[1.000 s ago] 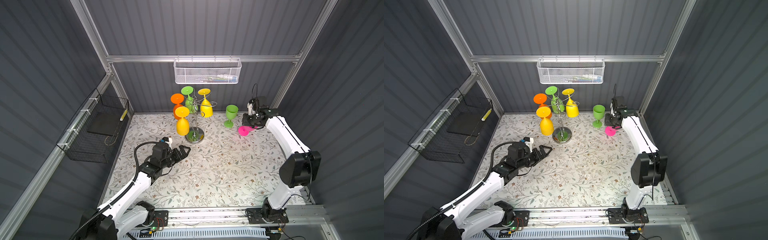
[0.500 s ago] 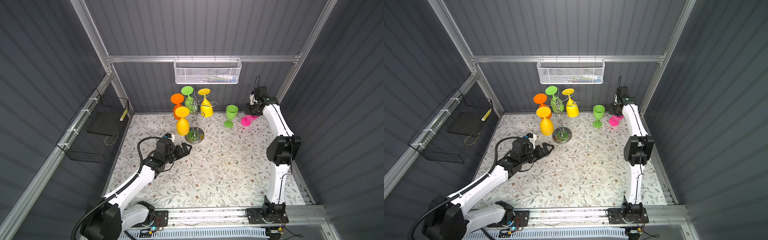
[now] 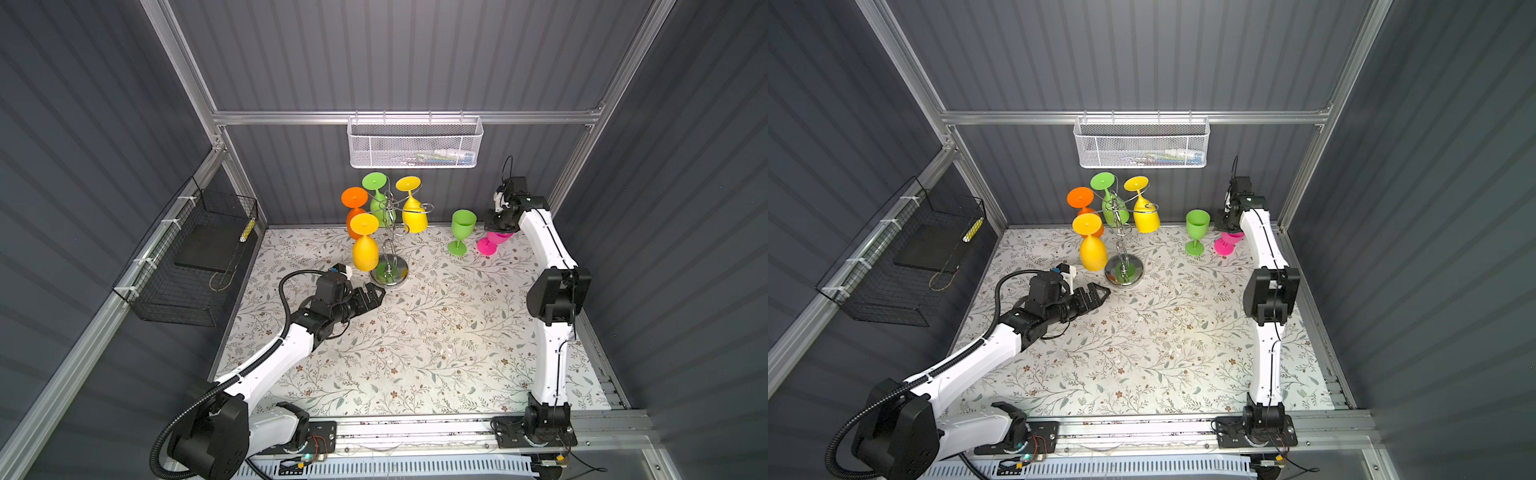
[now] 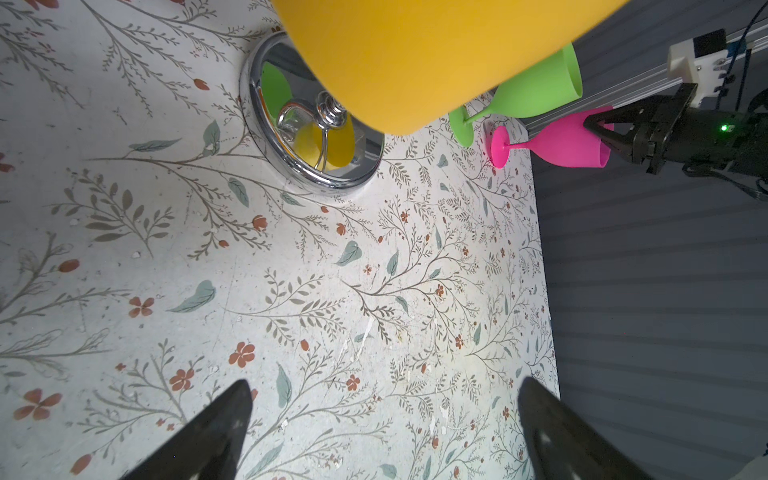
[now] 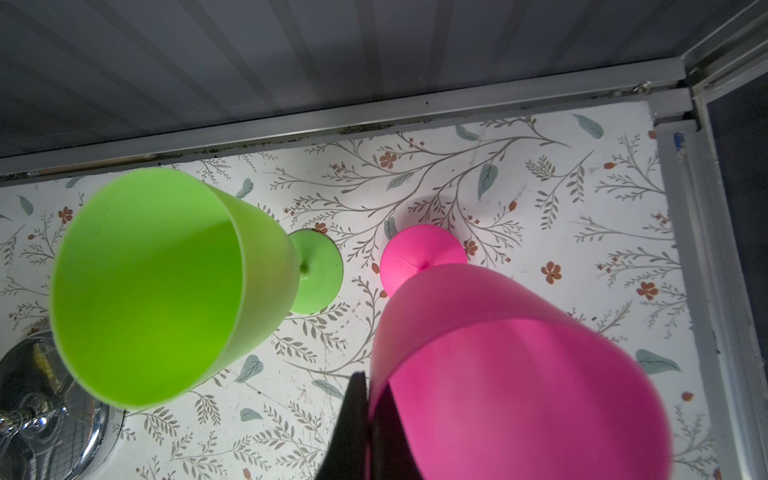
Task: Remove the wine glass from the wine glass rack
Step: 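Carry the magenta glass with the right gripper to beside the lime green glass, then lower the magenta glass upright onto the table and open the right gripper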
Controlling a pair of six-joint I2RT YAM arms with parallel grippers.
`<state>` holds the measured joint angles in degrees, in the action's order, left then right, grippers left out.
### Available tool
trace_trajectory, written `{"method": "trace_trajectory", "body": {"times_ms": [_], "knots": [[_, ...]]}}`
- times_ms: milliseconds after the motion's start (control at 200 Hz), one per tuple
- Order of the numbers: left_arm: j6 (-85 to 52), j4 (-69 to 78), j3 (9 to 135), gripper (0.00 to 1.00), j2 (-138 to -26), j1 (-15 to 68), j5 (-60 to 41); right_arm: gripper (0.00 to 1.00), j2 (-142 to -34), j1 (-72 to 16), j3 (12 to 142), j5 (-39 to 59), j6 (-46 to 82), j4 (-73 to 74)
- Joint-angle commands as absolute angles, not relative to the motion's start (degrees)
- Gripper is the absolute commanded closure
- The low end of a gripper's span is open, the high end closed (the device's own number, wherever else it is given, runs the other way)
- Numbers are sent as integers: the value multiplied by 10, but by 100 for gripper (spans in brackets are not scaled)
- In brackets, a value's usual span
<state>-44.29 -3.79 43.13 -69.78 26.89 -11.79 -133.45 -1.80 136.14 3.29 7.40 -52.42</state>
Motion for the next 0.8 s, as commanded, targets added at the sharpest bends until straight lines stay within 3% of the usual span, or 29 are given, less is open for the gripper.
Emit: {"method": "trace_trajectory", "body": {"times_ms": [0,220,625,795], "knots": [[-435,-32,443,0,-699,266,-119,100,-1343,-22,1376,36,68,-531],[-435,-35,447,0,-704,266,-120,100,-1348,-27,1377,27,60,-533],[-433,-38,451,0,-707,266,-119,82,-1351,-35,1386,23,50,-530],[-433,-41,451,0,-702,266,-117,80,-1353,-38,1394,19,49,-530]]}}
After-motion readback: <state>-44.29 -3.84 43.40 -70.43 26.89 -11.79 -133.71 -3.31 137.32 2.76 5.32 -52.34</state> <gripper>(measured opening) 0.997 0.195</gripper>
